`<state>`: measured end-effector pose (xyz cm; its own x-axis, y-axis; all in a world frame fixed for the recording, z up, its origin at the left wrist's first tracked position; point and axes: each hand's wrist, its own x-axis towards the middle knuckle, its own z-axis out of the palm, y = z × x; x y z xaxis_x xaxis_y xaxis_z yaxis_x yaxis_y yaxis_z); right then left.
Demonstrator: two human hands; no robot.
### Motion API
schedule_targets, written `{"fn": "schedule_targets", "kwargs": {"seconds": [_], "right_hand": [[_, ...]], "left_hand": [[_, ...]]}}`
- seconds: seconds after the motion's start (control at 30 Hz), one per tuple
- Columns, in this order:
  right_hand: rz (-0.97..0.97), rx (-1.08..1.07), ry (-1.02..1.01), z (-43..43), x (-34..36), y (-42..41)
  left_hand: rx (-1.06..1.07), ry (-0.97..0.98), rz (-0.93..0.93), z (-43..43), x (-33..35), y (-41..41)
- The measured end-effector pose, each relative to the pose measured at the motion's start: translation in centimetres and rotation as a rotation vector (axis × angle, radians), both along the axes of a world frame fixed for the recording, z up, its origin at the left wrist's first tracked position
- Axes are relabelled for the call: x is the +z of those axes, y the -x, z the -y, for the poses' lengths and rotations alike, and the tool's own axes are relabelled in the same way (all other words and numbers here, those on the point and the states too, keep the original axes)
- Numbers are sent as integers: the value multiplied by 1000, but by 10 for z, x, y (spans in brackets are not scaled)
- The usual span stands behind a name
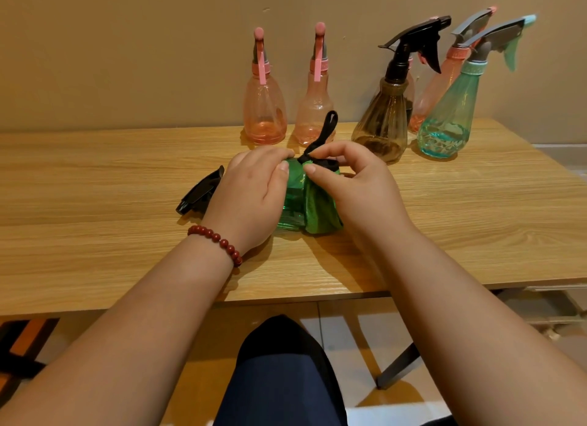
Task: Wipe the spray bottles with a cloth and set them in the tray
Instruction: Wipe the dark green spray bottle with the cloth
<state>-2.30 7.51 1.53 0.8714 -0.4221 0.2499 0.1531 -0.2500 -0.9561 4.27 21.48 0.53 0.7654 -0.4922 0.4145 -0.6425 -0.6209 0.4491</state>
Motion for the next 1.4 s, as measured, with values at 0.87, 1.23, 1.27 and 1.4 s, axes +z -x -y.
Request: {"fn": "schedule_targets", "kwargs": {"seconds": [0.87,1.23,1.27,1.4], "right_hand": [[-215,4,-76,-3,-18,18],[-151,-95,-129,-3,1,6],[-104,-108,-99,-3,2,4],[-99,-193,-6,-2,-6,-9]], "left_hand": [[6,14,11,0,-1,3],[28,16,2,2,1,3],[29,20,0,2,1,3],[8,13,13,2,-1,3]]}}
